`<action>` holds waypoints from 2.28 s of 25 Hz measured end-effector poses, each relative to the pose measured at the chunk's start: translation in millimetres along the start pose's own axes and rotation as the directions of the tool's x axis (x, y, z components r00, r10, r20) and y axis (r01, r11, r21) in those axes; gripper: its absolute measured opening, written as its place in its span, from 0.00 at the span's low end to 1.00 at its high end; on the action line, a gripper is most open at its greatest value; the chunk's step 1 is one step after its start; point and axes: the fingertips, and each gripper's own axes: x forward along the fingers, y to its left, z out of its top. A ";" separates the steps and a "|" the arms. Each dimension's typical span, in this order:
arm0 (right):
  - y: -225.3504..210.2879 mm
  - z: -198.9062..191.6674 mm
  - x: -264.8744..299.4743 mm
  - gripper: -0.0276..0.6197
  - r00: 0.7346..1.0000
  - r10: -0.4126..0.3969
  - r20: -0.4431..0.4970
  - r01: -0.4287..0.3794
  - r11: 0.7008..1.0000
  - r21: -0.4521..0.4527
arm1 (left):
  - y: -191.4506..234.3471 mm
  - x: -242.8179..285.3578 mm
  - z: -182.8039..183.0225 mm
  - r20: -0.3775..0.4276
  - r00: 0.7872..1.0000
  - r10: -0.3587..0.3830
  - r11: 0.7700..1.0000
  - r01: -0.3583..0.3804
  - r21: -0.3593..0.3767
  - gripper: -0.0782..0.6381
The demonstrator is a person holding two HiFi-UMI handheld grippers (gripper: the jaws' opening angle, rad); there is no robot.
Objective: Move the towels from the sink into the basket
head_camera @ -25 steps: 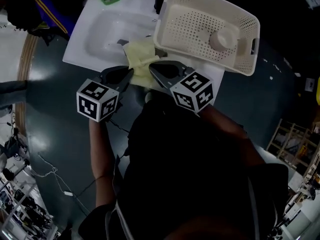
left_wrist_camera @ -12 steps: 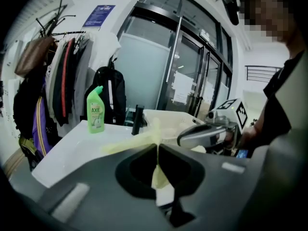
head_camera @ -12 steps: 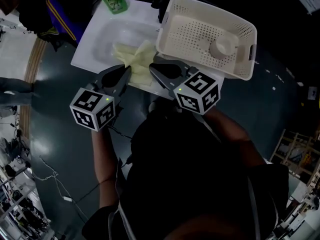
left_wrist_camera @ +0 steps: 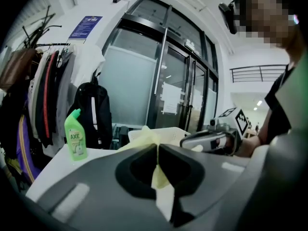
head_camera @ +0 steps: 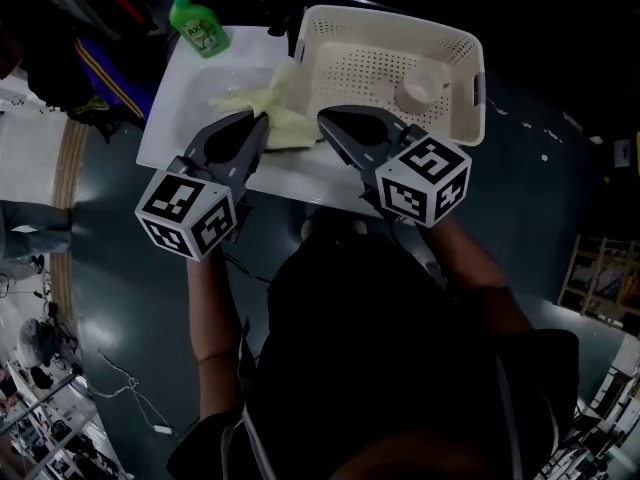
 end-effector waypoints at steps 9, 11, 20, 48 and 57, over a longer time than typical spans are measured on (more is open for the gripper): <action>-51.9 16.8 -58.7 0.03 0.974 -0.207 0.088 0.205 0.978 0.033 | -29.5 49.2 39.6 0.053 0.991 -0.119 0.990 0.115 0.080 0.13; -59.6 14.0 -68.4 0.03 0.966 -0.243 0.089 0.240 0.970 0.040 | -36.5 61.7 44.2 0.049 0.987 -0.150 0.985 0.144 0.097 0.13; -87.0 3.2 -112.6 0.03 0.928 -0.365 0.080 0.358 0.930 0.084 | -63.6 121.5 32.8 -0.087 0.972 -0.220 0.957 0.232 0.174 0.13; -120.7 -12.2 -138.8 0.03 0.891 -0.452 0.048 0.442 0.886 0.142 | -63.2 177.0 -2.0 -0.232 0.961 -0.149 0.940 0.210 0.269 0.43; -115.9 -11.1 -129.0 0.03 0.904 -0.425 0.046 0.416 0.900 0.132 | -74.6 157.1 -21.6 -0.399 0.891 -0.216 0.876 0.357 0.323 0.41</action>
